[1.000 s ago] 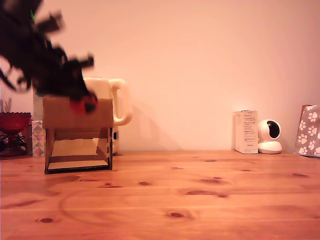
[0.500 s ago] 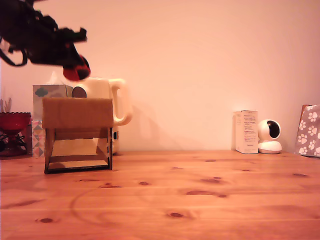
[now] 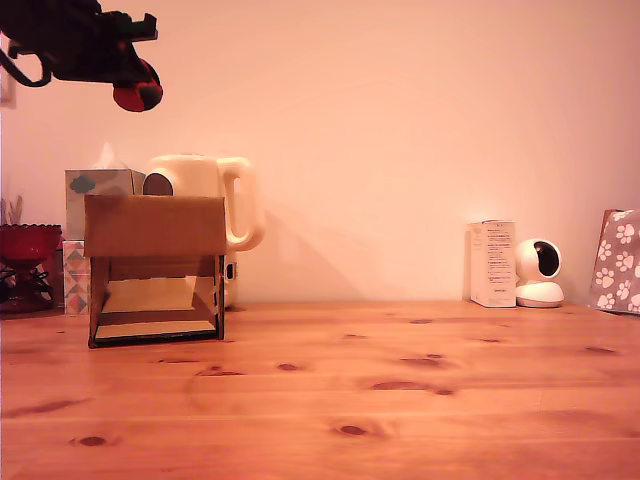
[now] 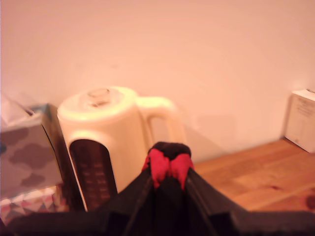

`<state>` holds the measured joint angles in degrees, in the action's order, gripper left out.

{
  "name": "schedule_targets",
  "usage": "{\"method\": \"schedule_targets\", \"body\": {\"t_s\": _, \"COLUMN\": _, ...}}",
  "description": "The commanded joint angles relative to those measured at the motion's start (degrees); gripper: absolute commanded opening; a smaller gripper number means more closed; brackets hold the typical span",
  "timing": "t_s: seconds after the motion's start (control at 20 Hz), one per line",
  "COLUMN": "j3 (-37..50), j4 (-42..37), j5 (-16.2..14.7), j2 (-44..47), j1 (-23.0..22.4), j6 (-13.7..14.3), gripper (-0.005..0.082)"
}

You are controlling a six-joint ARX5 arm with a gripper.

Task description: Drop the footbag into the cardboard dice tower

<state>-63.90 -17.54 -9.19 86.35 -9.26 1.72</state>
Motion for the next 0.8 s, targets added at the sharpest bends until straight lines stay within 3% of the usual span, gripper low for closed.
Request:
{"method": "schedule_targets", "body": {"t_s": 0.0, "j3": -2.47, "j4": 1.31, "j5": -1.29, "j2": 3.65, "j1": 0.35, "j6": 0.26, "gripper": 0.0111}}
{"method": "schedule_targets", "body": {"t_s": 0.4, "j3": -16.74, "j4": 10.49, "j5": -3.50, "j2": 16.57, "j1": 1.03, "j6": 0.33, "gripper": 0.0112}}
{"method": "schedule_targets", "body": {"t_s": 0.75, "j3": -18.10, "j4": 11.61, "j5": -3.89, "j2": 19.47, "j1": 1.01, "j6": 0.35, "gripper": 0.0112}}
